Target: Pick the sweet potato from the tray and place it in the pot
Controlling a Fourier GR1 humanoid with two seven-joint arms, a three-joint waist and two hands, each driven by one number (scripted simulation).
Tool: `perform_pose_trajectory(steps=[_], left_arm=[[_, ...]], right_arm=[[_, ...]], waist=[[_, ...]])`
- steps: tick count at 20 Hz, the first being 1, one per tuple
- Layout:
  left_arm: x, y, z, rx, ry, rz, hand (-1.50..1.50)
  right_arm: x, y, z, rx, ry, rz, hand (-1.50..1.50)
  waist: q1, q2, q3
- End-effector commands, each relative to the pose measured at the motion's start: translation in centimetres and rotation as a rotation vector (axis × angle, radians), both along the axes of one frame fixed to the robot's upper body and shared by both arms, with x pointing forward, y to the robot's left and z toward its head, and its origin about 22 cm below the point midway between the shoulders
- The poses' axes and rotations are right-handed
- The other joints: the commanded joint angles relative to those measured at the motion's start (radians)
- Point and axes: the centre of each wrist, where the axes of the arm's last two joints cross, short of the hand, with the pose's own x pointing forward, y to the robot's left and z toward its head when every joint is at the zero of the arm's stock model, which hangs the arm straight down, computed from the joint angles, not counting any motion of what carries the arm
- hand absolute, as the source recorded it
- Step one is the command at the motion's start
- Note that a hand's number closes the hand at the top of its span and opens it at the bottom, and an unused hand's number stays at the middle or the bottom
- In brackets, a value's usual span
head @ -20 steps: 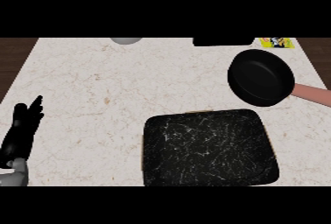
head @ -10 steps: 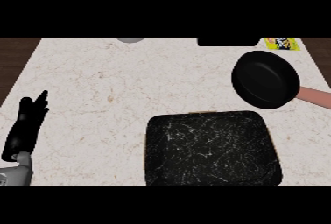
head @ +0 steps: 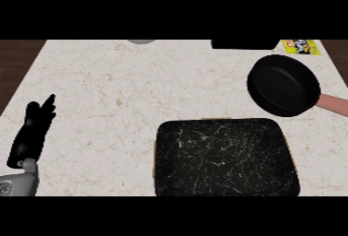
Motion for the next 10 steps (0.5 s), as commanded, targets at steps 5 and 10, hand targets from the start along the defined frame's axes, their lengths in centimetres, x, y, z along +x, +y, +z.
perform_pose_trajectory(steps=[5, 10], left_arm=[[1.0, 0.4, 0.2, 0.007, 0.004, 0.004, 0.00], [0.0, 1.3, 0.2, 0.000, 0.001, -0.004, 0.00]], right_arm=[[5.7, 5.0, -2.8, 0.015, 0.159, 0.041, 1.50], [9.6, 6.6, -4.5, 0.032, 0.255, 0.064, 1.50]], waist=[[-0.004, 0.001, 0.001], [0.010, 0.004, 0.001]])
